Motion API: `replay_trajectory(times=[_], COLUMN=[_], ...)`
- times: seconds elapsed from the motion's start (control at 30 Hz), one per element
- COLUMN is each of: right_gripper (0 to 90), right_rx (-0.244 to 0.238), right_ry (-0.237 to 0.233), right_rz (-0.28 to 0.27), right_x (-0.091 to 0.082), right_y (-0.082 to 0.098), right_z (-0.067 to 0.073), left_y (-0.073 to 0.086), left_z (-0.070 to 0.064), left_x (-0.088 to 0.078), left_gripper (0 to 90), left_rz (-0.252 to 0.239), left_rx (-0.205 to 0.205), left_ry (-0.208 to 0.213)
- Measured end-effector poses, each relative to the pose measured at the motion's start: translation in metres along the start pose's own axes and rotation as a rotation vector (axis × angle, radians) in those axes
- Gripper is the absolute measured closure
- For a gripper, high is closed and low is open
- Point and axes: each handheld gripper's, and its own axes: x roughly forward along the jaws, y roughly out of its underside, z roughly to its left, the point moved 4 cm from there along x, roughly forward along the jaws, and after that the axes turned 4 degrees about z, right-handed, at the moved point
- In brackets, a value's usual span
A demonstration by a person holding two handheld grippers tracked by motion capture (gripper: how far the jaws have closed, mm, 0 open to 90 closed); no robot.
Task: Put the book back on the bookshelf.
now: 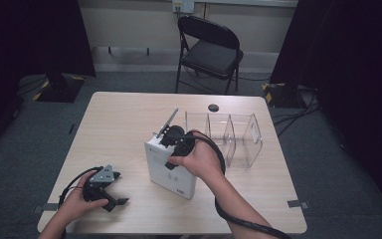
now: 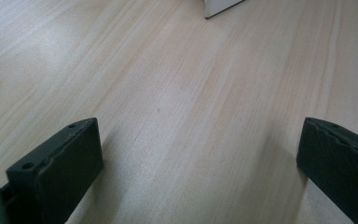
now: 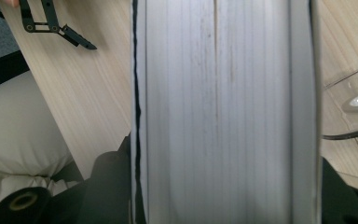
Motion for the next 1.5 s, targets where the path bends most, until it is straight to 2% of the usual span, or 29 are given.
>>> replay_trajectory(times=[0.2, 0.63, 0.8, 1.03, 1.2, 1.37, 1.4, 1.5], right_gripper=[52.0, 52.1, 52.1, 52.1, 52.2, 52.2, 52.2, 52.2], right_rx=[0.017, 0.039, 0.051, 0.085, 0.091, 0.096, 0.111, 0.116], right_ry=[-0.018, -0.011, -0.008, -0.028, -0.017, -0.019, -0.021, -0.018], right_rz=[-0.012, -0.021, -0.019, -0.03, -0.015, -0.024, -0.022, -0.025], right_x=[-0.005, -0.026, -0.03, -0.034, -0.037, -0.04, -0.041, -0.042], right_y=[0.006, 0.021, 0.028, 0.038, 0.045, 0.051, 0.052, 0.056], right_z=[-0.002, -0.008, -0.011, -0.015, -0.017, -0.018, -0.017, -0.018], left_y=[0.0, 0.0, 0.0, -0.001, -0.001, -0.001, -0.001, -0.001], left_z=[0.0, 0.0, 0.001, 0.0, 0.001, 0.001, 0.001, 0.001], left_x=[0.0, 0.0, 0.0, 0.001, 0.001, 0.001, 0.001, 0.001], left_gripper=[0.0, 0.0, 0.0, 0.0, 0.0, 0.0, 0.0, 0.0], left_rz=[0.001, 0.002, 0.004, -0.002, 0.001, -0.001, -0.001, -0.002], left_rx=[0.001, 0.0, 0.004, -0.002, 0.001, -0.002, -0.002, -0.004], left_ry=[0.0, -0.003, -0.002, -0.002, -0.001, -0.004, -0.005, -0.005])
